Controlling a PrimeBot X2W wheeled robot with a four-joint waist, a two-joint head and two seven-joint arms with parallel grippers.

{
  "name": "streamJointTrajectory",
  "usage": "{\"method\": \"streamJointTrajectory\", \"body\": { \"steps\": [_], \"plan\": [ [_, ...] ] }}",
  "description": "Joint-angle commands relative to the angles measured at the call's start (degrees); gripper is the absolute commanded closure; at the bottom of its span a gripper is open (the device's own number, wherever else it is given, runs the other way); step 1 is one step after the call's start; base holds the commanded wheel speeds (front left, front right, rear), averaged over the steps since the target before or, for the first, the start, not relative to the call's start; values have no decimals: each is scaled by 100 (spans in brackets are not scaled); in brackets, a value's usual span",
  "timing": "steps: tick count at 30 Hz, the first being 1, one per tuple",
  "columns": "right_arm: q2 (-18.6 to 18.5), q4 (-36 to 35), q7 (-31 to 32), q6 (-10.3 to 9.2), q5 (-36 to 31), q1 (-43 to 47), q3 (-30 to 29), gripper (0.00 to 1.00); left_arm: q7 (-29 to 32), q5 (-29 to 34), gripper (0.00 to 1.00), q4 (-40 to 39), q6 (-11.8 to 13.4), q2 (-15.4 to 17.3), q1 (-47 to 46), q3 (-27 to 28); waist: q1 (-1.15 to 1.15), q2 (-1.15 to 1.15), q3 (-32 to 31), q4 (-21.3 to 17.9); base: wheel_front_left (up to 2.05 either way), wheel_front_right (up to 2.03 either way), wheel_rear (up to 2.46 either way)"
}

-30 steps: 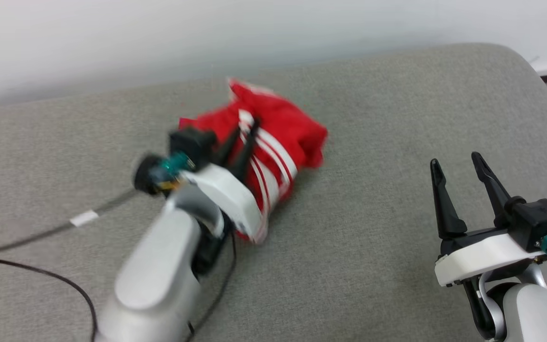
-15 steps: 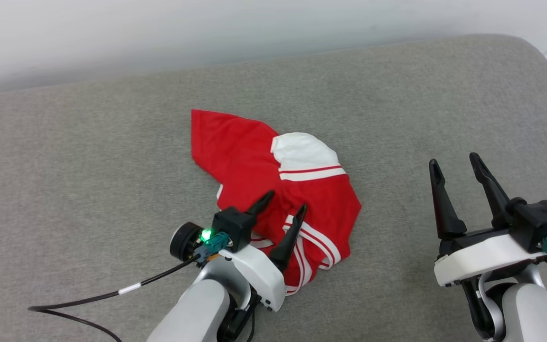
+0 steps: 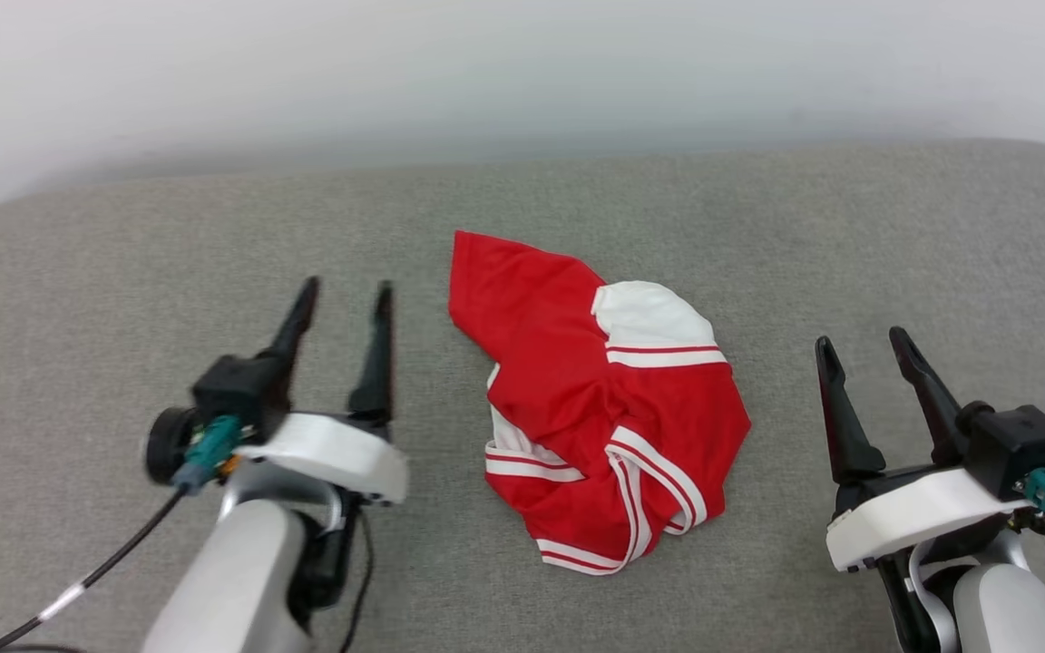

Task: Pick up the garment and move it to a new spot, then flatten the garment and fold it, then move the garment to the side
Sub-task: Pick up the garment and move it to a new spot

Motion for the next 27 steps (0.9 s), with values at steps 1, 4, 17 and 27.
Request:
{"method": "streamJointTrajectory", "body": {
  "steps": [1, 4, 17, 27],
  "plan": [
    [-4, 33, 7, -2, 22, 80, -2, 0, -32, -47, 0, -63, 95, 94, 184, 140, 0, 0, -119, 124, 0, 0, 0],
    [-3, 57, 27, -2, 68, 152, 30, 0, -31, -156, 0, -144, 216, 337, 409, 414, 0, 0, -200, 203, 0, 0, 0],
    [-4, 46, 147, -2, 153, 532, 265, 0, 349, -277, 0, -718, 315, 709, 1300, 458, 0, 0, -552, 95, 0, 0, 0],
    [-3, -93, 196, -2, 150, 562, 299, 0, 390, -306, 0, -952, 432, 764, 1489, 468, 0, 0, -514, 18, 0, 0, 0]
  ]
}}
